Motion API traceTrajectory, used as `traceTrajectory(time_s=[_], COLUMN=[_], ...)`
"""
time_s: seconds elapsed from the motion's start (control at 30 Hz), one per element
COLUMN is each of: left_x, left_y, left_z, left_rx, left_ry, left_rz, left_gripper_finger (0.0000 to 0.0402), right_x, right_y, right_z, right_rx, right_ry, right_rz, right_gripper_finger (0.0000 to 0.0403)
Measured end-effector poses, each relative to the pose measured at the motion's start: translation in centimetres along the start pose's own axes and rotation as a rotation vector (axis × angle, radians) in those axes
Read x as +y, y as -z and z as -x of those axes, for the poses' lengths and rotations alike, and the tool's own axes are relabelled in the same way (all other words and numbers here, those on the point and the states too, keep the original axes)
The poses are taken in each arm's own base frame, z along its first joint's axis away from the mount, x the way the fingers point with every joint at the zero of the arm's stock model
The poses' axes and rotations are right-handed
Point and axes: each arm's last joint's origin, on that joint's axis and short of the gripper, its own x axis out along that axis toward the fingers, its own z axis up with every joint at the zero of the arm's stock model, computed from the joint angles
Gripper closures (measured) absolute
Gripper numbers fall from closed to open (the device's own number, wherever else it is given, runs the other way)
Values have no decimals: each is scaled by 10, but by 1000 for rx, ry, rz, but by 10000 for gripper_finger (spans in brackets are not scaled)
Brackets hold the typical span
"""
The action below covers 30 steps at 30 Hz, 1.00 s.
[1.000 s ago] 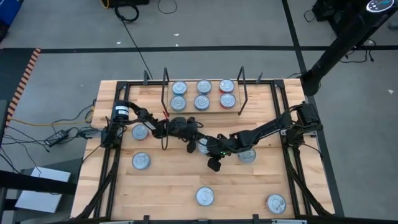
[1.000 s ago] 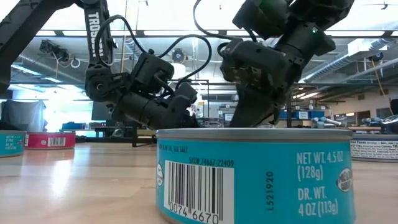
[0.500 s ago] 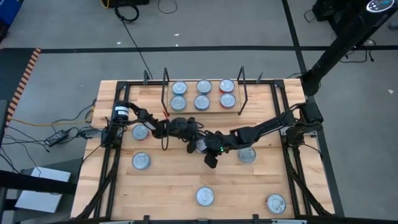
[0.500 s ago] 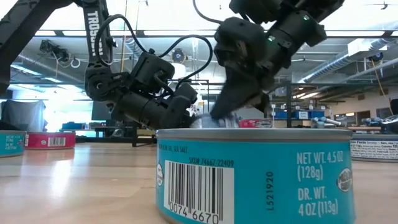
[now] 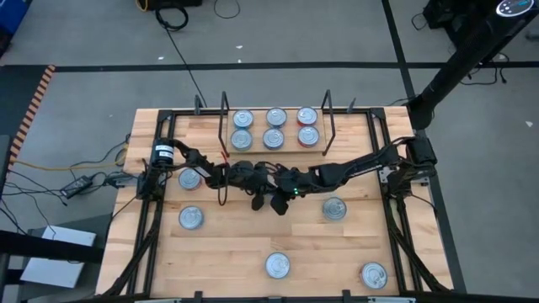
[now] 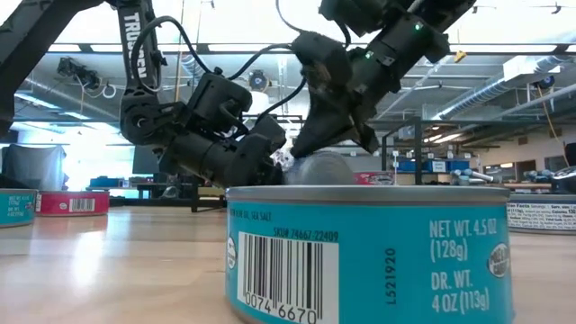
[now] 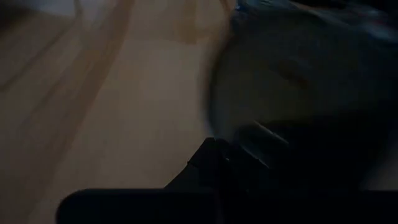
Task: Stack canned seafood by type on shelf
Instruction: Put the center blue tuna can on the shelf aligned with the other tuna can
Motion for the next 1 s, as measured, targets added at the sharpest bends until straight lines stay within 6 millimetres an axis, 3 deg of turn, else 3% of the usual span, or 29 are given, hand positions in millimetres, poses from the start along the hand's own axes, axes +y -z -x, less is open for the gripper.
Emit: traceTrajectory(time_s=[0.47, 0.77, 1.0], left_x=[1, 1, -3], left_y=[-9, -14, -8], left_z=[6, 25, 49], left_rx=[8, 1, -76], left_ry=[25, 20, 11], left_rz=[30, 53, 126], left_gripper_finger=[399, 399, 399], right_x=[-4, 1, -2], right_y=[-3, -17, -16], right_z=[1, 44, 72], right_rx=[16, -15, 128], right_ry=[-15, -63, -18], right_rz=[-4, 120, 295], right_gripper_finger=[386, 304, 218])
